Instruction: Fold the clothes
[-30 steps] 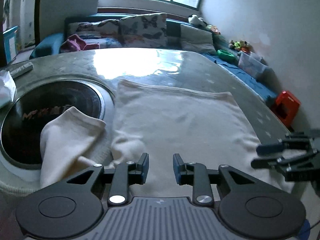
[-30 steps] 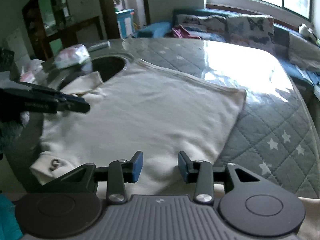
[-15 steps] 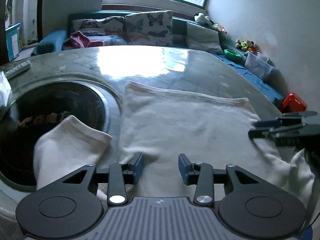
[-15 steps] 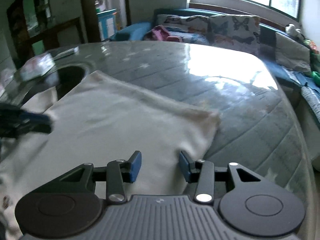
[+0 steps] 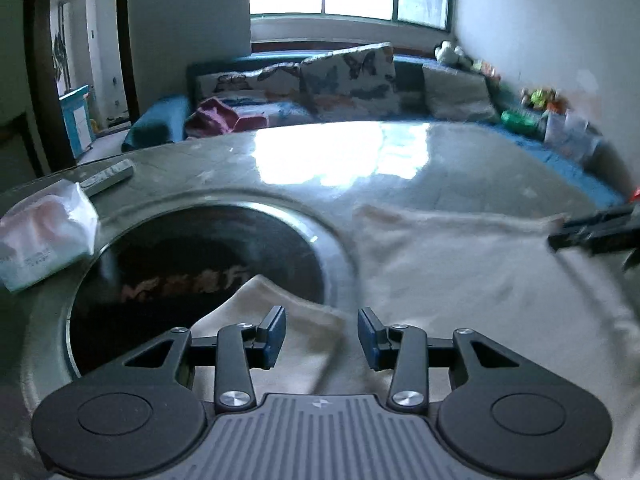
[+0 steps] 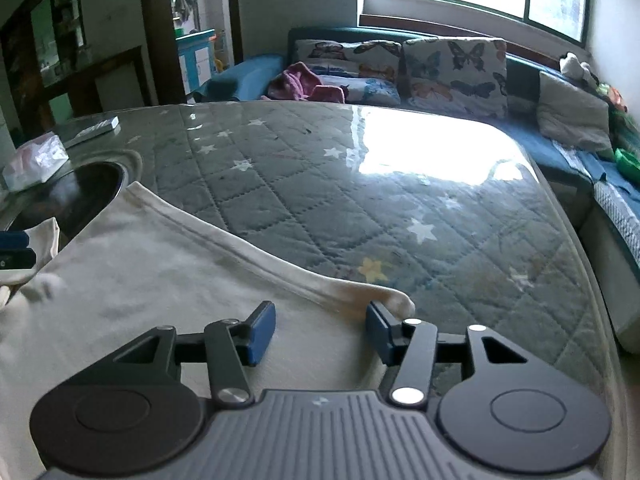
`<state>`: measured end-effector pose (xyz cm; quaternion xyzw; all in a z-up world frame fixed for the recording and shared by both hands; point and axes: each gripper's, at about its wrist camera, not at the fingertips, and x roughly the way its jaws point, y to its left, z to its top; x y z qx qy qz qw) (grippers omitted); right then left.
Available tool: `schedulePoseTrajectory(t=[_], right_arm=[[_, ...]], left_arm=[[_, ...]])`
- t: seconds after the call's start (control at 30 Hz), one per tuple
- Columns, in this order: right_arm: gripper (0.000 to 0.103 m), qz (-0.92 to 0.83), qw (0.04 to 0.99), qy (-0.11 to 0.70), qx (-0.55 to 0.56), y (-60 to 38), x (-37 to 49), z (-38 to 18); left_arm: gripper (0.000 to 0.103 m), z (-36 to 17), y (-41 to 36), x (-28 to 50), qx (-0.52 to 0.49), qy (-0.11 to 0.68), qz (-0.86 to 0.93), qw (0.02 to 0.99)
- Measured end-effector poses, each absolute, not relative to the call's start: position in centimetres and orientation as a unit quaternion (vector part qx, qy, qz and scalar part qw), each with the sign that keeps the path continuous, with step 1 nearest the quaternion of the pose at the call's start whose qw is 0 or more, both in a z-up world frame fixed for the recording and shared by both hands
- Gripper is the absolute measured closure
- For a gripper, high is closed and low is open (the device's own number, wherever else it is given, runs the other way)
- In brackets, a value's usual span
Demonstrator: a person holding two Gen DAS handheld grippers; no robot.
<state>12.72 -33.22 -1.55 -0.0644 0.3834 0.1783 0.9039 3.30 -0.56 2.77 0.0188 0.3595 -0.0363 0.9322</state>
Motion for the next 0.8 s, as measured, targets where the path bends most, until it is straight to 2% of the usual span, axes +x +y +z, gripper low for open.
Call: schedulePoseTrajectory(t=[0.2, 0.23, 0.33, 0.37, 0.8], right_arm=[[0.051, 0.186, 0.904, 0.380, -0.065, -32.6, 12.3, -0.9], [0.051, 0.189, 0.904, 0.378, -0.068, -32.4, 12.0, -0.7], [0.051, 0.197, 0.905, 0.371, -0.073, -31.9, 11.1, -0.1], [0.051, 0.201, 0.905, 0.368, -0.074, -31.7, 10.6, 0.2], [0.051, 0.256, 0.900, 0.342, -0.090, -28.1, 3.3, 3.2]], left_arm=[[0.064, 1.6, -0.3, 3.3, 0.022, 0.367, -0.037, 0.929], [0.068, 1.5, -0.3, 3.2, 0.027, 0.363, -0.037, 0.931], [0.095, 1.6, 0.4, 3.1, 0.016, 0.353, -0.040, 0.934], [0.097, 1.8, 1.0, 2.9, 0.006, 0.349, -0.036, 0.936], [0.099, 5.3, 12.7, -3.4, -0.152, 0.264, 0.074, 0.949]])
